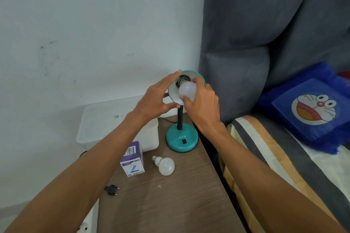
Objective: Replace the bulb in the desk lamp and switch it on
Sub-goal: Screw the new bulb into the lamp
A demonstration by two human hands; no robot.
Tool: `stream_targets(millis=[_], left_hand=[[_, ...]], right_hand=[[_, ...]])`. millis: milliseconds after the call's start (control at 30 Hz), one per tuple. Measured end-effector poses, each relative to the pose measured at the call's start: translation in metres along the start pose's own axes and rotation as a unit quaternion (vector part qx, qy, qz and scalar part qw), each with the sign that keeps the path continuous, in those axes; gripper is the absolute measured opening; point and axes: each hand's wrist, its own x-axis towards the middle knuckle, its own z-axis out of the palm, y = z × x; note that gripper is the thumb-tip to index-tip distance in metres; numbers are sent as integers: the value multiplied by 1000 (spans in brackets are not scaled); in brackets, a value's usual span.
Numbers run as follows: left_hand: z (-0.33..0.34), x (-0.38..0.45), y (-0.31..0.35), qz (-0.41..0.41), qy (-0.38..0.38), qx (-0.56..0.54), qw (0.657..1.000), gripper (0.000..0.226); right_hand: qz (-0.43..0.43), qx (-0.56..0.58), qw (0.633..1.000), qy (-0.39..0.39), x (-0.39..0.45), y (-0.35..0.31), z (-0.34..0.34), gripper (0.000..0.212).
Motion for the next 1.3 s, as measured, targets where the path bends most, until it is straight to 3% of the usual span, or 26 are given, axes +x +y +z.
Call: stream_targets(millis=[200,400,533,733,867,967,1133,1300], left_hand=[[2,0,0,0,4,4,1000,101],[2,-1,1,-13,8,-18,1000,100],[3,-1,1,-16,9,-22,1000,99],[3,-1,2,-21,6,-17,1000,99],[4,-2,3,-20,7,-17,1000,98],[4,-2,3,-19,8,-18,1000,99],[2,-4,3,-26,9,-23,999,101],[4,-1,5,-22,3,-10,1000,98]], right_hand=[[37,-6,999,33,3,-6,1,57],[-25,11,999,19,-2,-6,6,42],[-30,-1,999,-10,-3,-1,5,58],[82,21,996,28,6,-2,3,62],[32,32,998,32,2,-7,2,67],[-12,15,1000,4,-2,-4,5,60],[80,18,996,32,4,0,7,61],[34,19,999,24,-3,-1,4,72]])
